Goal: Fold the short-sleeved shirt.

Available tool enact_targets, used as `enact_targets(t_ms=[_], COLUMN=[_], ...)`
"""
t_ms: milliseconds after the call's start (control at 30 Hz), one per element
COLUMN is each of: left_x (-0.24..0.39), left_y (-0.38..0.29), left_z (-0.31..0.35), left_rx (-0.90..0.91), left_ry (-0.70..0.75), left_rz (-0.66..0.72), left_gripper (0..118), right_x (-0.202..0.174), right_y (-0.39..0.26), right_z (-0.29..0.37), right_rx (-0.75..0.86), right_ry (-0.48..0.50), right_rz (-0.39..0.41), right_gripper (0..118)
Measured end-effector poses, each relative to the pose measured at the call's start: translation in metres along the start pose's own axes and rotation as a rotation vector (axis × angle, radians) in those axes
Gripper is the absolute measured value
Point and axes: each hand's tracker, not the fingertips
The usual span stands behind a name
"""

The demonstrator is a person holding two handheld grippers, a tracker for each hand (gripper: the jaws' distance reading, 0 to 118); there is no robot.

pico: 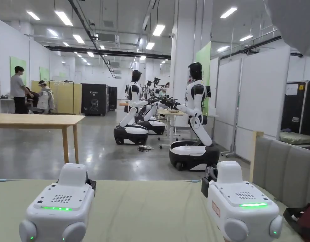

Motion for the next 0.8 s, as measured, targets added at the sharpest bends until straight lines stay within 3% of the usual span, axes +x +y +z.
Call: enact_targets(t_ms=[433, 600, 800], left_x=[-0.022, -0.072, -0.155], left_y=[-0.006, -0.012, -0.020], left_z=[0.005, 0.036, 0.083], left_rx=[-0.001, 0.004, -0.016], left_ry=[0.044, 0.130, 0.278], left_rz=[-0.022, -0.044, -0.080], left_gripper=[0, 0, 0], right_x=[-0.006, -0.078, -0.199], right_y=[0.001, 0.000, 0.001], right_z=[0.000, -0.004, -0.002], right_rx=[0.005, 0.062, 0.115], right_ry=[0.004, 0.140, 0.364], right_rz=[0.002, 0.070, 0.064], right_gripper=[0, 0, 0])
